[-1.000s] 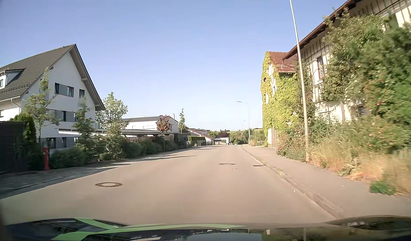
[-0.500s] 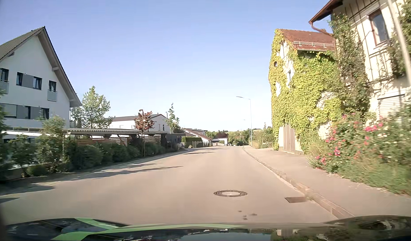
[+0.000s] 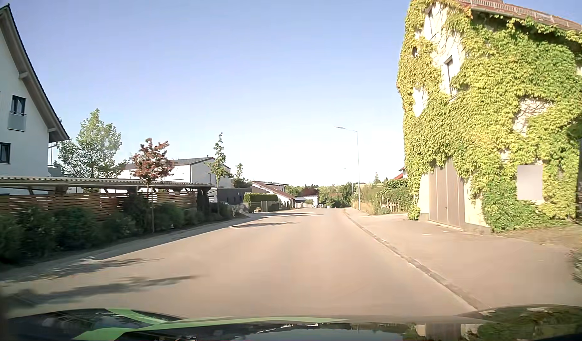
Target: Follow the waypoints while adhering to traffic rules and regulations
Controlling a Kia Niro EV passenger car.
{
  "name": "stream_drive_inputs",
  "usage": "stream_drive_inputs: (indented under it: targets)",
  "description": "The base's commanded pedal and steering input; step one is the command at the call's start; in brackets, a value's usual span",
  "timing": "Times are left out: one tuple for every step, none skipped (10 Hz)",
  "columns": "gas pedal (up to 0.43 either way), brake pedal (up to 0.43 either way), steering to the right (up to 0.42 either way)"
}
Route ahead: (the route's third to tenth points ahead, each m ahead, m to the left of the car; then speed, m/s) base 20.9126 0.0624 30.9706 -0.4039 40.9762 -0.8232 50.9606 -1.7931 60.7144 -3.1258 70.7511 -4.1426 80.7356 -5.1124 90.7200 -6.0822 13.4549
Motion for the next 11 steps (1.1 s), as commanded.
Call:
stream_drive_inputs:
  targets:
    - [0.079,0.000,0.011]
    - [0.079,0.000,0.010]
    - [0.079,0.000,0.009]
    - [0.079,0.000,0.009]
    - [0.079,0.000,0.009]
    - [0.079,0.000,0.009]
    - [0.067,0.000,0.008]
    - [0.059,0.000,0.008]
    - [0.047,0.000,0.007]
    - [0.047,0.000,0.007]
    - [0.047,0.000,0.007]
